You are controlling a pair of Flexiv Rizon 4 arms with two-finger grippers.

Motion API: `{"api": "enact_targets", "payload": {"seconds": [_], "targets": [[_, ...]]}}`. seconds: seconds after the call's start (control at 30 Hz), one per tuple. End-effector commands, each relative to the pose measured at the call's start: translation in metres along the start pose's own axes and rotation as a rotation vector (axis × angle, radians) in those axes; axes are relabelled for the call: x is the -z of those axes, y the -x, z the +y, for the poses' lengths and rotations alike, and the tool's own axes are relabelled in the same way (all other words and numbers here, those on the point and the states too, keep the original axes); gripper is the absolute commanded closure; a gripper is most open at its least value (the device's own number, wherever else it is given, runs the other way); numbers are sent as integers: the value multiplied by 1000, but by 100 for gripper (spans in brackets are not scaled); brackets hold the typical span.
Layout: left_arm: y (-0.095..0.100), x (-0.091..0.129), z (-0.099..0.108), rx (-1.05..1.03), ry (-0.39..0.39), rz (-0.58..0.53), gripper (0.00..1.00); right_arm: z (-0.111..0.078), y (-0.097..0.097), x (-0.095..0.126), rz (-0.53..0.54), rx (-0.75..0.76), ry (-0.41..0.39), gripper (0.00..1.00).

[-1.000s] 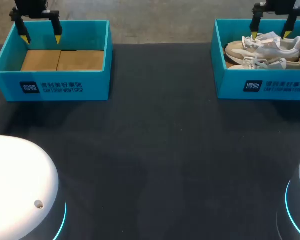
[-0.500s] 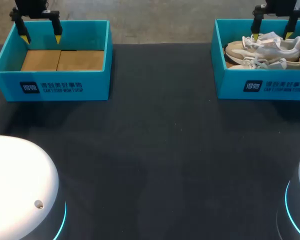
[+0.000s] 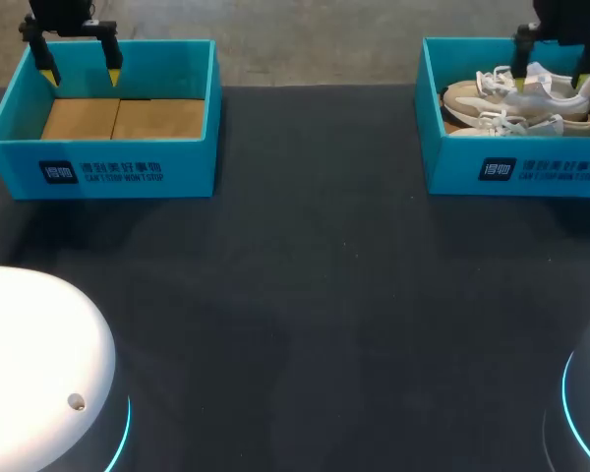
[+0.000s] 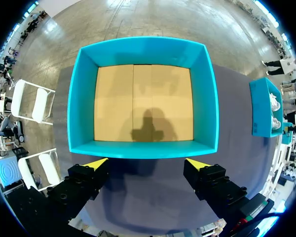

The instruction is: Take the shoe out of the shoebox, open the shoe tongue, remove and reinsert the insole, then place the shoe into the shoebox

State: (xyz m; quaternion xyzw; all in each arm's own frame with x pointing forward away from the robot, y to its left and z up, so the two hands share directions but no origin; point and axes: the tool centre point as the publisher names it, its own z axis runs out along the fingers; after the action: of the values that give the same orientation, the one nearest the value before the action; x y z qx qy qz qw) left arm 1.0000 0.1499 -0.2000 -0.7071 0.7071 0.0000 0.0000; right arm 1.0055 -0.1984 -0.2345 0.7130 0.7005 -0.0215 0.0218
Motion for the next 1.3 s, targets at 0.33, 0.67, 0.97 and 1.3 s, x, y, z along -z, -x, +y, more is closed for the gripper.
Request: {"api": "enact_targets", "payload": {"seconds": [0.33, 0.67, 0.97, 1.3], "targets": [[0, 0, 0, 0, 0, 0, 0, 10, 40, -21, 4, -30, -19, 0], [0, 0, 0, 0, 0, 0, 0, 12, 70, -40, 8, -54, -36, 0], [0, 0, 0, 0, 0, 0, 0, 11, 84, -63, 27, -76, -61, 0], [0, 0, 0, 0, 0, 0, 0, 6, 93, -81, 51, -78, -66, 0]]}}
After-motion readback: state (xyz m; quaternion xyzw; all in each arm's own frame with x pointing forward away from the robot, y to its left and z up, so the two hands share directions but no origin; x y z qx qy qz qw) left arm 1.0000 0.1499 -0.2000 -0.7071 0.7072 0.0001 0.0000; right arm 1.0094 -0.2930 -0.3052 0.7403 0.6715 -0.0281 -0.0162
